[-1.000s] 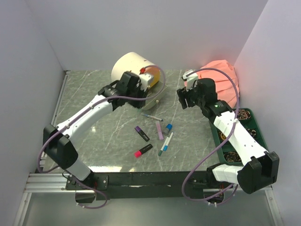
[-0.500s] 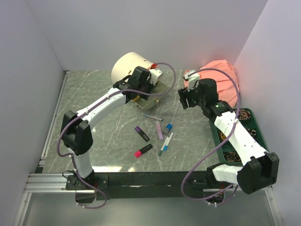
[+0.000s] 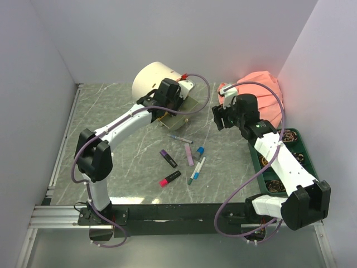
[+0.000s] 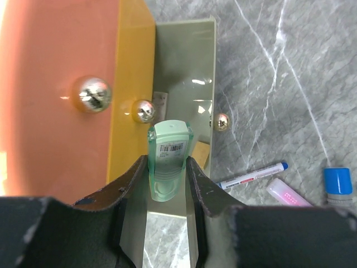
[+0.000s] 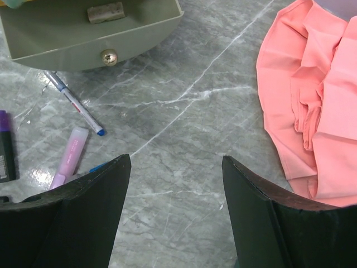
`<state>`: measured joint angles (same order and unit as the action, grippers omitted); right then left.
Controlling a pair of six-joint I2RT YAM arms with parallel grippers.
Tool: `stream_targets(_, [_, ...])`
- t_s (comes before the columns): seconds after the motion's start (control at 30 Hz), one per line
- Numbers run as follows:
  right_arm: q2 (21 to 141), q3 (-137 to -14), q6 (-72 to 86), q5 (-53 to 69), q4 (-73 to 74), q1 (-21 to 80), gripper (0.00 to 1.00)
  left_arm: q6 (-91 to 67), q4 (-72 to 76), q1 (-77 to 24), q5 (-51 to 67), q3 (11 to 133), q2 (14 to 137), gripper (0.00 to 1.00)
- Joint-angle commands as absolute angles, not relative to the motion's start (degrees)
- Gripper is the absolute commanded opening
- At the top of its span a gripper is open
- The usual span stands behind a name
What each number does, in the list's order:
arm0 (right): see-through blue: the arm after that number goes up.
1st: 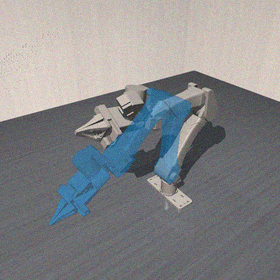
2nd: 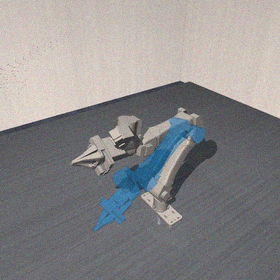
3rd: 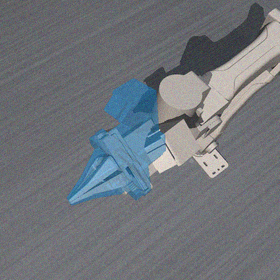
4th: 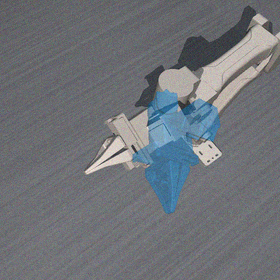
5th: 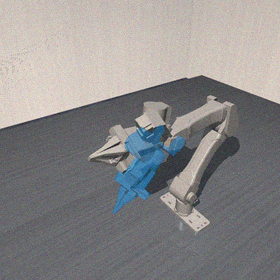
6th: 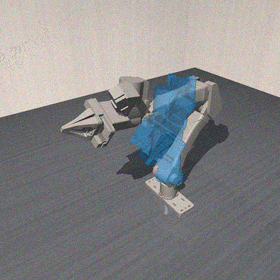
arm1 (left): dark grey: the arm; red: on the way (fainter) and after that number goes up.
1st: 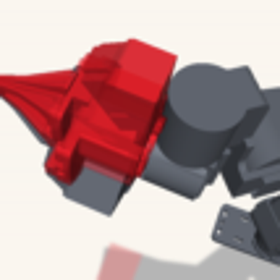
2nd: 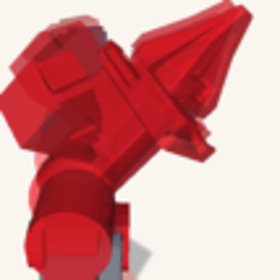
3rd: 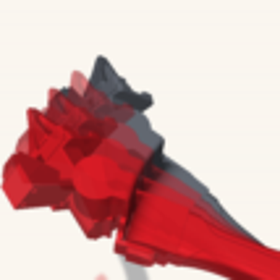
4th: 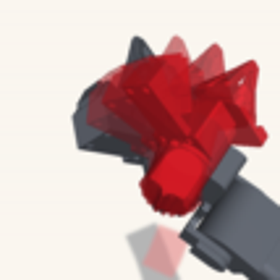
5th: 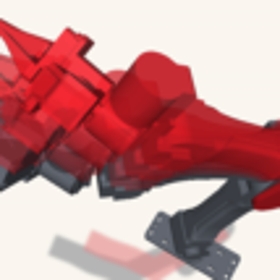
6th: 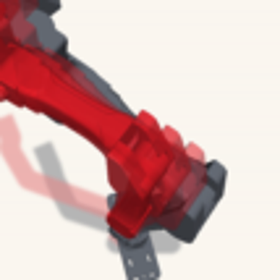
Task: Sort the stationery into containers
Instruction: Place the pen in the drawer.
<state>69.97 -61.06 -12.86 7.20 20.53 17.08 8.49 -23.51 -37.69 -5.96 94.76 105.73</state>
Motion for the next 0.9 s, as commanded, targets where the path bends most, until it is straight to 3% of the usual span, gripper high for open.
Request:
stream_targets(0.0, [68.9,-60.6,-12.2,8.0,18.7,16.5,0.75,8.2,-21.9,-37.7,-5.9,97.2,107.5,0.09])
stream_targets(0.1, [69.1,-60.6,-12.2,8.1,18.7,16.5,0.74,8.0,-21.7,-37.7,-6.2,97.6,108.5,0.12])
stream_targets(0.13, [69.1,-60.6,-12.2,8.1,18.7,16.5,0.74,7.8,-21.5,-37.6,-6.3,97.8,108.7,0.23])
stream_targets(0.23, [69.5,-60.5,-12.3,8.1,18.9,16.6,0.74,7.0,-21.9,-37.6,-6.9,98.6,109.2,0.44])
stream_targets(0.33, [70.0,-60.8,-12.3,8.2,19.5,16.6,0.75,6.3,-23.1,-37.6,-5.2,99.8,107.7,0.58])
stream_targets(0.6, [74.1,-63.9,-10.7,13.4,20.8,16.6,0.75,5.7,-23.2,-37.4,-1.6,100.8,93.2,0.75])
stream_targets(0.67, [76.0,-62.8,-9.8,14.8,15.9,16.6,0.74,6.1,-17.7,-35.3,-5.0,96.8,87.8,0.86])
stream_targets(0.77, [81.8,-63.9,-9.9,17.4,11.1,17.0,0.65,6.9,-6.4,-29.7,-8.1,89.1,82.5,0.98])
stream_targets(0.87, [89.2,-68.9,-10.3,20.9,10.1,17.1,0.43,9.3,-2.6,-24.0,-9.7,88.4,83.7,1.0])
